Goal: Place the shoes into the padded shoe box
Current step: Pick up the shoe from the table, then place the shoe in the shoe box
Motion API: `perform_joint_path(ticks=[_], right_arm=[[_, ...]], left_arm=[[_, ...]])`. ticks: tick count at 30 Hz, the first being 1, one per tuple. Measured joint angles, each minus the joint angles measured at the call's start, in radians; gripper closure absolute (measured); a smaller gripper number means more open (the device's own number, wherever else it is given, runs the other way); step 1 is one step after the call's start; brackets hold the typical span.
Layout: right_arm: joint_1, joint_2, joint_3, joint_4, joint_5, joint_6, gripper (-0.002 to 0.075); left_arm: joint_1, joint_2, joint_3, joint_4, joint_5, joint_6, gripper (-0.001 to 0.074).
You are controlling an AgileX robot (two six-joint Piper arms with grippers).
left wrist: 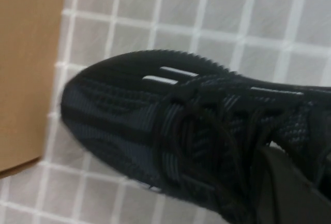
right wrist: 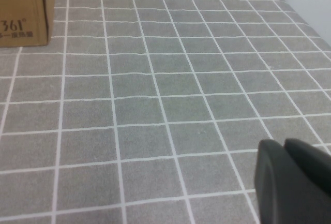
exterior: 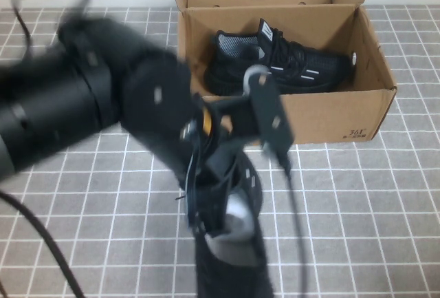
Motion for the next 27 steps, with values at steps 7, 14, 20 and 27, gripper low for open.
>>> perform_joint_path(ticks=[7, 14, 20, 27], right_arm=[[0.000, 0.000, 0.000, 0.000, 0.000, 0.000, 0.0732], [0.000, -0.002, 0.000, 0.000, 0.000, 0.000, 0.0732], [0.000, -0.002, 0.000, 0.000, 0.000, 0.000, 0.0732], [0.000, -0.002, 0.000, 0.000, 0.000, 0.000, 0.0732]], left_arm=[[0.000, 0.002, -0.285, -0.117, 0.179, -0.189, 0.0735], [0.000, 0.009, -0.478, -0.004, 0.153, -0.469, 0.0735], [0.020, 0.093, -0.591, 0.153, 0.136, -0.769, 0.0735], [0.107, 0.259, -0.747, 0.163, 0.134, -0.930, 0.0735]])
